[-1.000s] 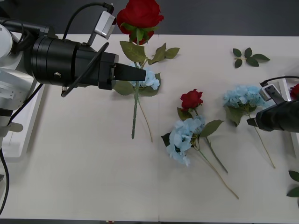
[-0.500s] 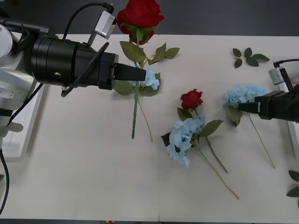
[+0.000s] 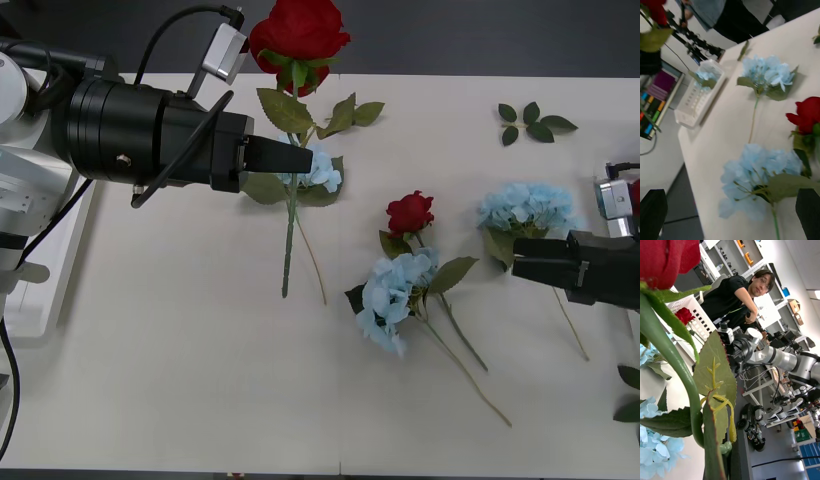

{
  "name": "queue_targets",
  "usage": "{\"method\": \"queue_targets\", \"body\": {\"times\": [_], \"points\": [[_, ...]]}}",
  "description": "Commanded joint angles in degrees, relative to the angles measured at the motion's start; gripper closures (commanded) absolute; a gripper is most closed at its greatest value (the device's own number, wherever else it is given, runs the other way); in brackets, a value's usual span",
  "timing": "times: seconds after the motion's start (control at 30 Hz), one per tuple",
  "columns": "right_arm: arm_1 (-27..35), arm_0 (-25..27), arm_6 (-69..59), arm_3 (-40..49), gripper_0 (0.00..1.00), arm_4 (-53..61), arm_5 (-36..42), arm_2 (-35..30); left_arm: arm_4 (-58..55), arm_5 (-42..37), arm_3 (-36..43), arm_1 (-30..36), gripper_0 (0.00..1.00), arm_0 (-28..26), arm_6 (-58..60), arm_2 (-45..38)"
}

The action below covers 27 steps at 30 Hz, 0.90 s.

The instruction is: Put the red flowers into the right box and the blue flowers into the left box

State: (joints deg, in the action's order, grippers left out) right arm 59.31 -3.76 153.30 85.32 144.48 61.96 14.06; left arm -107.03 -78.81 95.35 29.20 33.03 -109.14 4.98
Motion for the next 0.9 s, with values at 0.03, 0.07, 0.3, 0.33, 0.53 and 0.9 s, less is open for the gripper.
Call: {"method": "queue_targets", "body": {"times": [0.03,0.07,0.3,0.33,0.53,0.9], "points": [[-4.8,0.9,1.7,0.8,0.00,4.1,4.2,-1.3,-0.9,0.6,0.9,-1.0,1.00,1.8,-0.9,-0.3],[-5.6,1.0,1.7,0.8,0.00,4.5,4.7,-1.4,-0.9,0.6,0.9,-1.0,1.00,1.8,-0.9,-0.3],[-14.7,1.3,1.7,1.3,0.00,6.1,7.6,-1.1,-0.9,0.6,0.9,-1.0,1.00,1.8,-0.9,-0.3],[-15.3,1.4,1.7,1.5,0.00,6.1,7.6,-1.1,-0.9,0.6,0.9,-1.0,1.00,1.8,-0.9,-0.3],[-21.6,1.6,1.7,3.8,0.00,6.0,7.6,-0.2,-0.9,0.6,0.9,-1.0,1.00,1.8,-0.9,-0.3],[-27.8,1.6,1.7,10.7,0.00,6.0,-0.5,5.5,-0.9,0.6,0.9,-1.0,1.00,1.8,-0.9,-0.3]]}}
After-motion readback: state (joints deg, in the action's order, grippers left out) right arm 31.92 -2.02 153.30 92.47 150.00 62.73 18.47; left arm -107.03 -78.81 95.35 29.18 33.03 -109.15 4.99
